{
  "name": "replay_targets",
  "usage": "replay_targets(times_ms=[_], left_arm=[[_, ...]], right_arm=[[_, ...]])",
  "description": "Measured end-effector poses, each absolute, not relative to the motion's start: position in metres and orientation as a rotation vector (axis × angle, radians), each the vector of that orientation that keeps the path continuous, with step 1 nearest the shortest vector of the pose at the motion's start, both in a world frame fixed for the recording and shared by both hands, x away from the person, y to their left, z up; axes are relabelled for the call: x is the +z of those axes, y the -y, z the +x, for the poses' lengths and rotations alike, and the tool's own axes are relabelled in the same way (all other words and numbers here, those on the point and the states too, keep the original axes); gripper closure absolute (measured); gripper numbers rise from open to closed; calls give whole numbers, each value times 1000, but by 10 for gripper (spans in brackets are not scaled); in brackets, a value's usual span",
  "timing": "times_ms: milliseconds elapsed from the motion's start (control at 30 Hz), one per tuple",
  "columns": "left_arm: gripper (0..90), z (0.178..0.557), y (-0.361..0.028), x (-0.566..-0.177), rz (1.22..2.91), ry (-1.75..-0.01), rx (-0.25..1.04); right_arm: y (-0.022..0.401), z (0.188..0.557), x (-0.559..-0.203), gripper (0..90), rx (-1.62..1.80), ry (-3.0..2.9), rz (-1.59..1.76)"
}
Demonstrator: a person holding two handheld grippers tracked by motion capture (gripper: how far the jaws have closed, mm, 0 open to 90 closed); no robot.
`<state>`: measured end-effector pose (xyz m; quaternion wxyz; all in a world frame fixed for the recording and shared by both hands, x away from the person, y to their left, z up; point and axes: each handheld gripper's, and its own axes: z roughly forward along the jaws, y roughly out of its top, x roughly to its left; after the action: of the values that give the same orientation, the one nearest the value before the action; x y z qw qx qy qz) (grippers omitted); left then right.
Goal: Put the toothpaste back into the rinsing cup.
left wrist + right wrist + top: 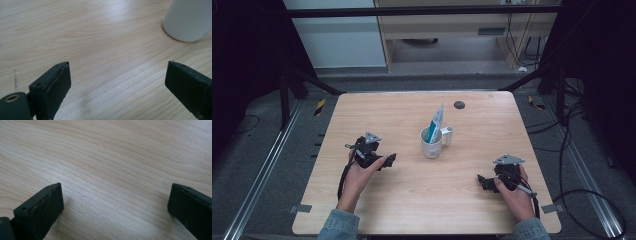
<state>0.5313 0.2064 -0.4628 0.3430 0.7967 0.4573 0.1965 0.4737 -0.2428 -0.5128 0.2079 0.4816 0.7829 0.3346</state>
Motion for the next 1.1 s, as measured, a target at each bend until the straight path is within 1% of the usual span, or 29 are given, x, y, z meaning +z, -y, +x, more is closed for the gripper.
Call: replay_targets(times_ms=[333, 500, 800, 1100], left_arm=[[60, 533, -216, -472, 2117, -1216, 510], [55, 535, -227, -475, 2142, -1235, 546], [55, 539, -257, -481, 2107, -1327, 613], [56, 543, -273, -491, 2112, -1348, 656]], right_arm=[[243, 474, -513, 5, 930, -2178, 1340], [243, 474, -513, 5, 930, -2178, 1340], [243, 474, -513, 5, 932, -2179, 1341], [243, 474, -513, 5, 930, -2178, 1340]])
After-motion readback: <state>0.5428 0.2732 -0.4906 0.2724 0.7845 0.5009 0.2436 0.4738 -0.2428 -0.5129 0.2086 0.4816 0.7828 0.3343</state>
